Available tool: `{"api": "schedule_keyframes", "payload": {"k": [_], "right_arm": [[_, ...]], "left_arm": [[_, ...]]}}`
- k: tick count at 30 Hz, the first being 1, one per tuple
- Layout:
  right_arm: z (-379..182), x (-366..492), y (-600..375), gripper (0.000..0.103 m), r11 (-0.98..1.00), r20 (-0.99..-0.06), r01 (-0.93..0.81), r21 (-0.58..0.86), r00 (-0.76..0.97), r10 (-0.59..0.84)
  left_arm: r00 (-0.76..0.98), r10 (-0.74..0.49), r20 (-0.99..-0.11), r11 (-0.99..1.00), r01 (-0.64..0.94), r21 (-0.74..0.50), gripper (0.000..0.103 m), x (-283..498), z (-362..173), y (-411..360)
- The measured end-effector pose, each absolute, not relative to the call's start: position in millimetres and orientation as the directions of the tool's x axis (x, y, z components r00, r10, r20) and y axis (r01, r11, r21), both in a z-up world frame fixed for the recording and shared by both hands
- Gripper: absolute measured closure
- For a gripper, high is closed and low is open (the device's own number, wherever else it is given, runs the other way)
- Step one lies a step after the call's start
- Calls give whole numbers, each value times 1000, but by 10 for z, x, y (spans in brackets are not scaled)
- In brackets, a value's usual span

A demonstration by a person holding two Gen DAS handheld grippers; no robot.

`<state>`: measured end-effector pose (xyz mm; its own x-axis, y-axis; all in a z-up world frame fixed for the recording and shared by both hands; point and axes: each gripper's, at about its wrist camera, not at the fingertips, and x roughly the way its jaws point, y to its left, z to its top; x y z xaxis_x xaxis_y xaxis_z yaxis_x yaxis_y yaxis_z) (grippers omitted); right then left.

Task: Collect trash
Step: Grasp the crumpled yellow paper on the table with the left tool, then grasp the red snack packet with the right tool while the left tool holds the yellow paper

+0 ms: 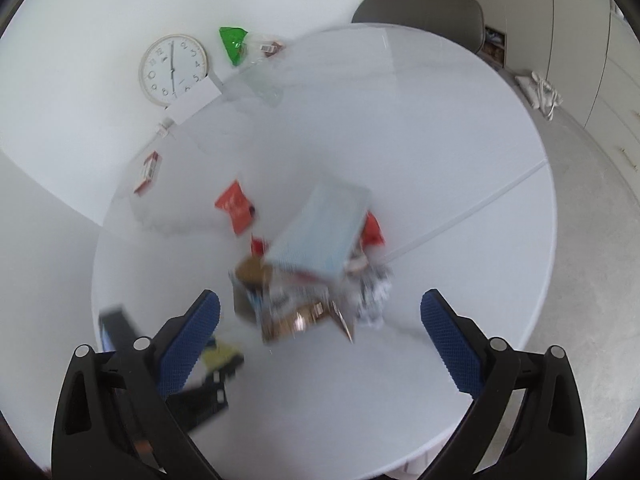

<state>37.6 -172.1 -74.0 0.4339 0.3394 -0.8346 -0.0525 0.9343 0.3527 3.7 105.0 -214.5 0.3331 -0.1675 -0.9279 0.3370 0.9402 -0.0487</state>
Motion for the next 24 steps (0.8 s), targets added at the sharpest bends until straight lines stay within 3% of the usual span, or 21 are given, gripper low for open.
{"api": "schedule_keyframes", "payload": {"k": [6, 11, 17, 20, 21, 24], "right_arm": [[-822, 1349, -1004, 7, 925, -861, -160, 344, 340, 379], [-1338, 1854, -50, 11, 911, -909, -296, 286, 218, 356], [-1903, 2062, 621, 34, 904, -964, -417, 97, 188, 190], [-2009, 2103, 718, 53, 901, -967, -430, 54, 202, 154], [-2021, 2093, 731, 65, 899, -968, -435, 47, 201, 148], [-1997, 2043, 698, 72, 891, -966, -451, 60, 199, 166]], "left_arm": [[369, -179, -912, 963, 255, -86, 59, 31, -1937, 1405], [398, -153, -905, 979, 187, -83, 59, 131, -1763, 1763], [403, -130, -906, 987, 136, -82, 59, 218, -1695, 2060], [404, -111, -908, 989, 131, -62, 59, 273, -1684, 2145], [404, -105, -909, 990, 132, -56, 59, 300, -1691, 2161], [403, -88, -911, 990, 133, -37, 59, 306, -1668, 2182]]}}
